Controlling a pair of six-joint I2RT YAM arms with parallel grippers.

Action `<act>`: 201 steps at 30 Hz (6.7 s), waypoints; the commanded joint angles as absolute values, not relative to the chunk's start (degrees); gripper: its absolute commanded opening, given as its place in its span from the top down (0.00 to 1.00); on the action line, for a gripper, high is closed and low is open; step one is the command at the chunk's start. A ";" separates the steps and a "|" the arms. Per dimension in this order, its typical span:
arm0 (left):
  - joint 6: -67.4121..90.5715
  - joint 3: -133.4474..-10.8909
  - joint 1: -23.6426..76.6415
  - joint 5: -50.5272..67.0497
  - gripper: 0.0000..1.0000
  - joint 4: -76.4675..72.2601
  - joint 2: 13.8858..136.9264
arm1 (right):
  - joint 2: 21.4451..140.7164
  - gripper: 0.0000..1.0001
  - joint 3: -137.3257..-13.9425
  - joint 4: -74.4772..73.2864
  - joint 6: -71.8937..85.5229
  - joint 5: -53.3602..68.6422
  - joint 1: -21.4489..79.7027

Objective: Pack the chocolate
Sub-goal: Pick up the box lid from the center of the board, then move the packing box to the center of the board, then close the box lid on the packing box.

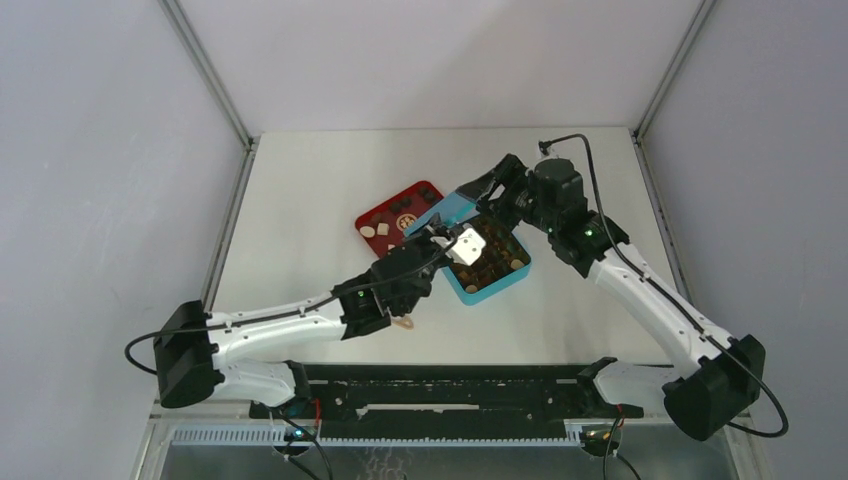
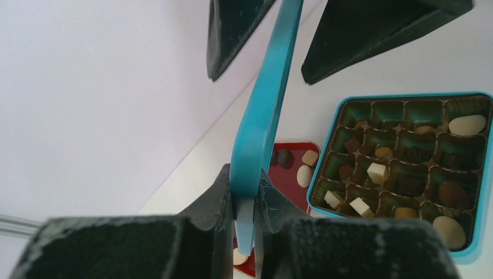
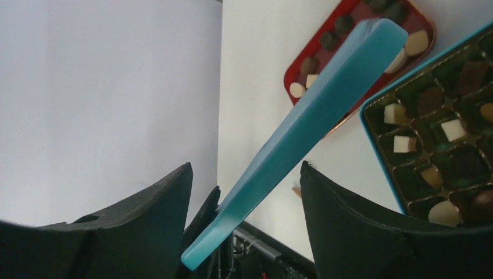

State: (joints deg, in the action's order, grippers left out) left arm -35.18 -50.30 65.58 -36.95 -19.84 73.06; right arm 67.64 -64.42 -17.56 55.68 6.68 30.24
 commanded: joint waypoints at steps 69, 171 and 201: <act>44.77 -34.61 27.44 22.73 0.21 -42.18 72.38 | 73.15 1.00 -55.28 9.43 41.06 69.39 6.73; 73.03 -27.81 37.51 2.87 1.00 -48.76 83.59 | 81.05 0.23 -37.96 8.11 41.63 29.24 7.73; 73.35 -25.74 39.44 -3.13 0.74 -42.35 82.81 | 87.11 0.35 -44.39 4.41 36.64 31.94 14.86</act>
